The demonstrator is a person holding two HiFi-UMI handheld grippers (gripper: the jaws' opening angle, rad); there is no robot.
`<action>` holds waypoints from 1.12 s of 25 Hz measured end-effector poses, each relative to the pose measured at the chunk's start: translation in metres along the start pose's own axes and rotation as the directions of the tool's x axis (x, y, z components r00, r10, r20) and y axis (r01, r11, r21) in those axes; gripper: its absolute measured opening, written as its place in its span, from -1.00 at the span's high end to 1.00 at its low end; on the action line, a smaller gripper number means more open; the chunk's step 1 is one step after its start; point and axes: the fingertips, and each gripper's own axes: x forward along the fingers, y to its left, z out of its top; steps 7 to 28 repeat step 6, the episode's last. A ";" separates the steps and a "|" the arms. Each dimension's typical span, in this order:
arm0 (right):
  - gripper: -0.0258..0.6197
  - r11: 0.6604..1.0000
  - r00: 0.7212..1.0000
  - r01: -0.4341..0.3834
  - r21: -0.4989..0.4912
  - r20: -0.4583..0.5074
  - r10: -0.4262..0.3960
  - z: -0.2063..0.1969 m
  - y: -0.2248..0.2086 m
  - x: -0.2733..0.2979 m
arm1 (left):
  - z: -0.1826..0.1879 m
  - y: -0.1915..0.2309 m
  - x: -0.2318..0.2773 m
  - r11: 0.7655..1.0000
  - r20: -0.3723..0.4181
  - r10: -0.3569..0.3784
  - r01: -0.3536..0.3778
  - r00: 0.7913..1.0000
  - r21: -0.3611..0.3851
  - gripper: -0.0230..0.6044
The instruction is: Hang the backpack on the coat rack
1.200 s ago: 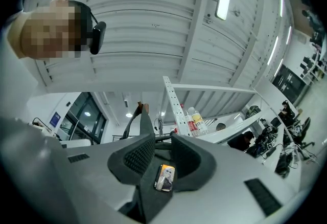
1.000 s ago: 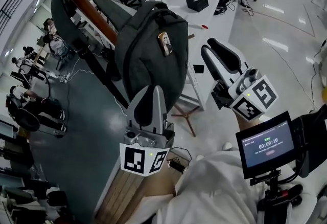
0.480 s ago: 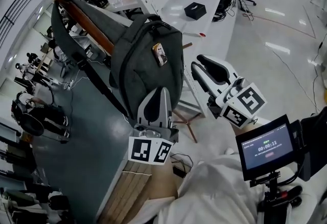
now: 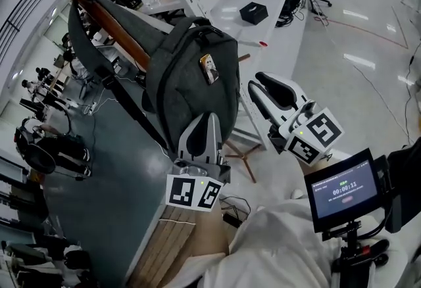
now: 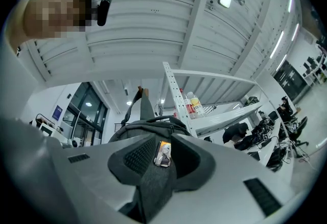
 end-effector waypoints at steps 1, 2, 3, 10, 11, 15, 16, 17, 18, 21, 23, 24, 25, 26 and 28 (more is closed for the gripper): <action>0.61 1.000 1.000 0.003 0.001 -0.001 -0.003 -0.001 -0.001 0.000 | -0.001 0.000 0.000 1.000 -0.001 -0.002 0.002 1.000 -0.001 0.89; 0.61 1.000 1.000 0.006 0.002 -0.001 -0.006 -0.001 -0.001 0.000 | -0.002 0.001 0.001 1.000 -0.002 -0.004 0.004 1.000 -0.003 0.89; 0.61 1.000 1.000 0.009 0.003 -0.001 -0.009 -0.002 -0.002 -0.001 | -0.002 0.001 0.001 1.000 -0.003 -0.006 0.006 1.000 -0.005 0.89; 0.61 1.000 1.000 0.019 0.009 -0.001 -0.019 -0.003 -0.005 -0.001 | -0.004 0.001 0.002 1.000 -0.005 -0.012 0.012 1.000 -0.013 0.89; 0.61 1.000 1.000 0.019 0.009 -0.001 -0.019 -0.003 -0.005 -0.001 | -0.004 0.001 0.002 1.000 -0.005 -0.012 0.012 1.000 -0.013 0.89; 0.61 1.000 1.000 0.019 0.009 -0.001 -0.019 -0.003 -0.005 -0.001 | -0.004 0.001 0.002 1.000 -0.005 -0.012 0.012 1.000 -0.013 0.89; 0.61 1.000 1.000 0.019 0.009 -0.001 -0.019 -0.003 -0.005 -0.001 | -0.004 0.001 0.002 1.000 -0.005 -0.012 0.012 1.000 -0.013 0.89; 0.61 1.000 1.000 0.019 0.009 -0.001 -0.019 -0.003 -0.005 -0.001 | -0.004 0.001 0.002 1.000 -0.005 -0.012 0.012 1.000 -0.013 0.89; 0.61 1.000 1.000 0.019 0.009 -0.001 -0.019 -0.003 -0.005 -0.001 | -0.004 0.001 0.002 1.000 -0.005 -0.012 0.012 1.000 -0.013 0.89; 0.61 1.000 1.000 0.019 0.009 -0.001 -0.019 -0.003 -0.005 -0.001 | -0.004 0.001 0.002 1.000 -0.005 -0.012 0.012 1.000 -0.013 0.89; 0.61 1.000 1.000 0.019 0.009 -0.001 -0.019 -0.003 -0.005 -0.001 | -0.004 0.001 0.002 1.000 -0.005 -0.012 0.012 1.000 -0.013 0.89; 0.61 1.000 1.000 0.019 0.009 -0.001 -0.019 -0.003 -0.005 -0.001 | -0.004 0.001 0.002 1.000 -0.005 -0.012 0.012 1.000 -0.013 0.89; 0.61 1.000 1.000 0.019 0.009 -0.001 -0.019 -0.003 -0.005 -0.001 | -0.004 0.001 0.002 1.000 -0.005 -0.012 0.012 1.000 -0.013 0.89; 0.61 1.000 1.000 0.019 0.009 -0.001 -0.019 -0.003 -0.005 -0.001 | -0.004 0.001 0.002 1.000 -0.005 -0.012 0.012 1.000 -0.013 0.89; 0.61 1.000 1.000 0.019 0.009 -0.001 -0.019 -0.003 -0.005 -0.001 | -0.004 0.001 0.002 1.000 -0.005 -0.012 0.012 1.000 -0.013 0.89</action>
